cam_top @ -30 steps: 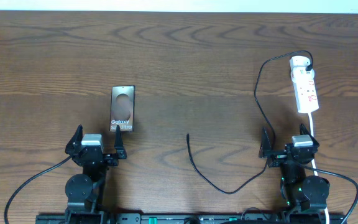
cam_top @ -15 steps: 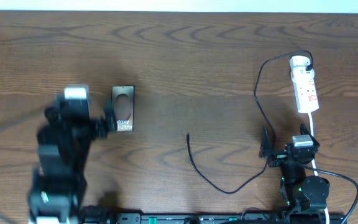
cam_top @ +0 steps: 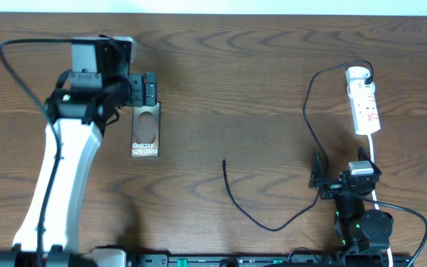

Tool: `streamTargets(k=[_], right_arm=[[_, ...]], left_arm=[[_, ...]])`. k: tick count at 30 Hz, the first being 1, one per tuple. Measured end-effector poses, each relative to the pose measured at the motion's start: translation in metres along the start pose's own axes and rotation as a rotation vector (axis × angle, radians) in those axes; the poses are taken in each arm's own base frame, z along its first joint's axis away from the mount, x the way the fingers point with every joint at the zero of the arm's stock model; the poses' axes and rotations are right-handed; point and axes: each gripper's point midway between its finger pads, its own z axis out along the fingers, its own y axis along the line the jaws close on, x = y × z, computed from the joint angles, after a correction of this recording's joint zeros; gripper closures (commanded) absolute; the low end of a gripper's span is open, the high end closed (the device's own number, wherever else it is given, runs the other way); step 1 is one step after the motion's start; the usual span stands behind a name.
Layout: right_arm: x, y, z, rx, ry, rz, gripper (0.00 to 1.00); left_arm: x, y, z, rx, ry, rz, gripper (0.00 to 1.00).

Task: Plug charger to phone and switch on socket
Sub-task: 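Move the left gripper forward over the silver Galaxy phone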

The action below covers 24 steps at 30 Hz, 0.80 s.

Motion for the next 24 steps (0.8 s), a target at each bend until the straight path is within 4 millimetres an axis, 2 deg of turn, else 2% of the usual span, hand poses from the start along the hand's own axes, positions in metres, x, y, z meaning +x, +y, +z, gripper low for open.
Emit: streamTargets(k=[1, 2, 3, 4, 5, 6, 10, 24], right_arm=[[0.0, 0.0, 0.0, 0.0, 0.0, 0.0, 0.01], [0.0, 0.0, 0.0, 0.0, 0.0, 0.0, 0.01], [0.0, 0.0, 0.0, 0.0, 0.0, 0.0, 0.01], [0.0, 0.0, 0.0, 0.0, 0.0, 0.0, 0.01], [0.0, 0.0, 0.0, 0.0, 0.0, 0.0, 0.01], [0.0, 0.0, 0.0, 0.0, 0.0, 0.0, 0.01], [0.0, 0.0, 0.0, 0.0, 0.0, 0.0, 0.01], [0.0, 0.0, 0.0, 0.0, 0.0, 0.0, 0.01]], left_arm=[[0.004, 0.001, 0.008, 0.0, 0.026, 0.0, 0.75], [0.008, 0.002, 0.015, 0.001, 0.047, -0.009, 0.91], [0.013, 0.003, 0.022, 0.001, 0.071, -0.011, 0.92], [0.019, 0.004, 0.03, 0.002, 0.101, -0.014, 0.68], [0.024, 0.004, 0.037, 0.002, 0.128, -0.017, 0.17], [0.028, 0.005, 0.042, 0.003, 0.147, -0.015, 0.02], [0.042, 0.008, 0.061, 0.003, 0.211, -0.022, 0.02], [0.085, 0.013, 0.102, -0.001, 0.388, -0.067, 0.02]])
